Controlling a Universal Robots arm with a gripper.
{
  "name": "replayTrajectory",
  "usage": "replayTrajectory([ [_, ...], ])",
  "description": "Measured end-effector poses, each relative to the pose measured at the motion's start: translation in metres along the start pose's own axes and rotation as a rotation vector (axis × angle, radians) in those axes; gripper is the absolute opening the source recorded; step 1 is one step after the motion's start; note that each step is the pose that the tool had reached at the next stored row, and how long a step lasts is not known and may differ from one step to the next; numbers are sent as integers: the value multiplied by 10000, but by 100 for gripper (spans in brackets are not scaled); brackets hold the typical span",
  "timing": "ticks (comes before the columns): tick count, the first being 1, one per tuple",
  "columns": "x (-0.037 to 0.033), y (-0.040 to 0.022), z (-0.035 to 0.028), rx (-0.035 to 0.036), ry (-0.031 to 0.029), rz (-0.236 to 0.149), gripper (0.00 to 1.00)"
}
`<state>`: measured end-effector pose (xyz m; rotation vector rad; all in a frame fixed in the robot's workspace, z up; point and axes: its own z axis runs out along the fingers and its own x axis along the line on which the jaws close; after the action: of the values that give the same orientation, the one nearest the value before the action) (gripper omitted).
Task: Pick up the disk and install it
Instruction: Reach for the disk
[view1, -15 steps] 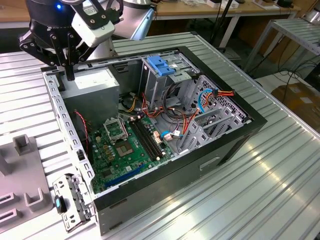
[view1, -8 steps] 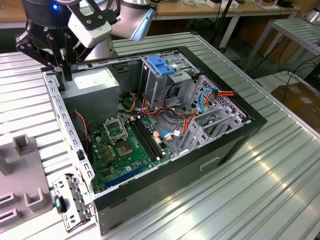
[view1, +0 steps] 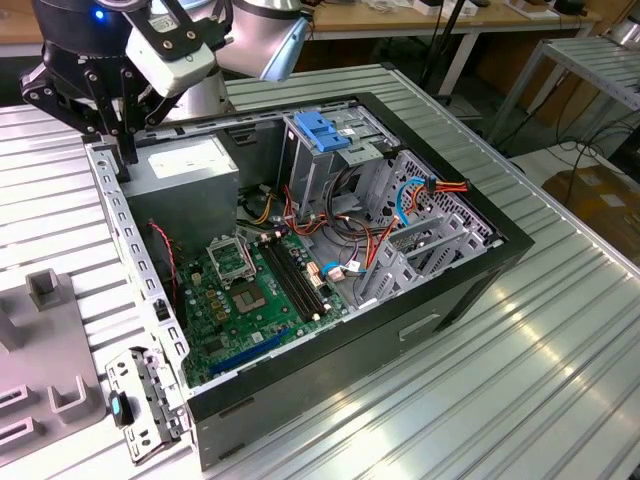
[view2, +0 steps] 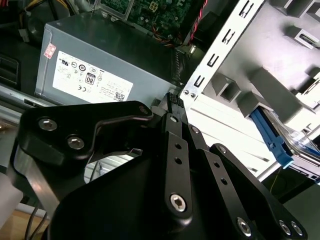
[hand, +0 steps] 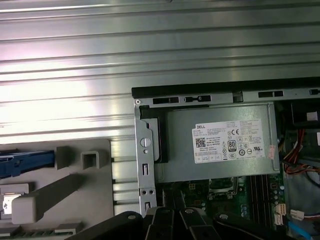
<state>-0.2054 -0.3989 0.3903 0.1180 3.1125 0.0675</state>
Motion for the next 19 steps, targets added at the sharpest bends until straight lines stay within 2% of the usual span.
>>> replayTrajectory([
  [19, 149, -11, 4, -1, -1, 0, 11],
])
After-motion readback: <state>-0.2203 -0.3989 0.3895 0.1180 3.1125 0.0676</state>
